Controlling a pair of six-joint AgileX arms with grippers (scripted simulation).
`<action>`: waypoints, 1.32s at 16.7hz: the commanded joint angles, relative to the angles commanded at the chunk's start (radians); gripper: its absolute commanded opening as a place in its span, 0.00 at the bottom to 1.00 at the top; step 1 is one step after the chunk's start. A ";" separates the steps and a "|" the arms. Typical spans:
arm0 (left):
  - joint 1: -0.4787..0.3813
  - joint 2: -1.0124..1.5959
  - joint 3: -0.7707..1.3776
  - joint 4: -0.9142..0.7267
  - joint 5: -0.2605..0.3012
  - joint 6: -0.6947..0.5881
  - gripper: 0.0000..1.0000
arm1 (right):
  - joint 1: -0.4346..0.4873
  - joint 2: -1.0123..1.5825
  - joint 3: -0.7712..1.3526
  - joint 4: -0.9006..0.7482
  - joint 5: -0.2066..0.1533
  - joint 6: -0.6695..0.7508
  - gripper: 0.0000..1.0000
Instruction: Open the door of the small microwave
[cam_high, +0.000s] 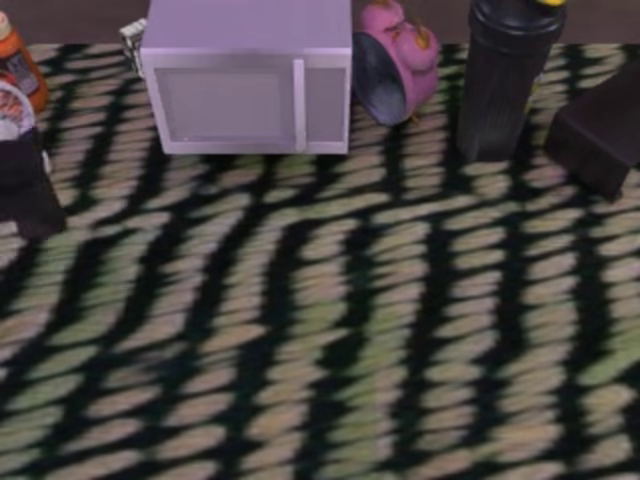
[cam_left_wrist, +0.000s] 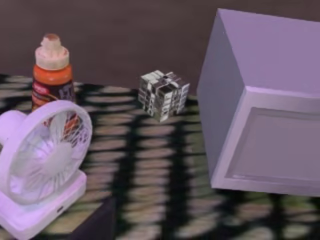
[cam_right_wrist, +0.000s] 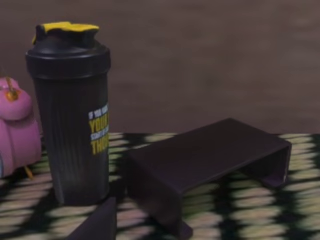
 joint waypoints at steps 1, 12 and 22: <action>-0.031 0.106 0.081 -0.031 -0.020 -0.025 1.00 | 0.000 0.000 0.000 0.000 0.000 0.000 1.00; -0.338 1.136 0.863 -0.329 -0.206 -0.278 1.00 | 0.000 0.000 0.000 0.000 0.000 0.000 1.00; -0.406 1.331 1.048 -0.380 -0.246 -0.339 1.00 | 0.000 0.000 0.000 0.000 0.000 0.000 1.00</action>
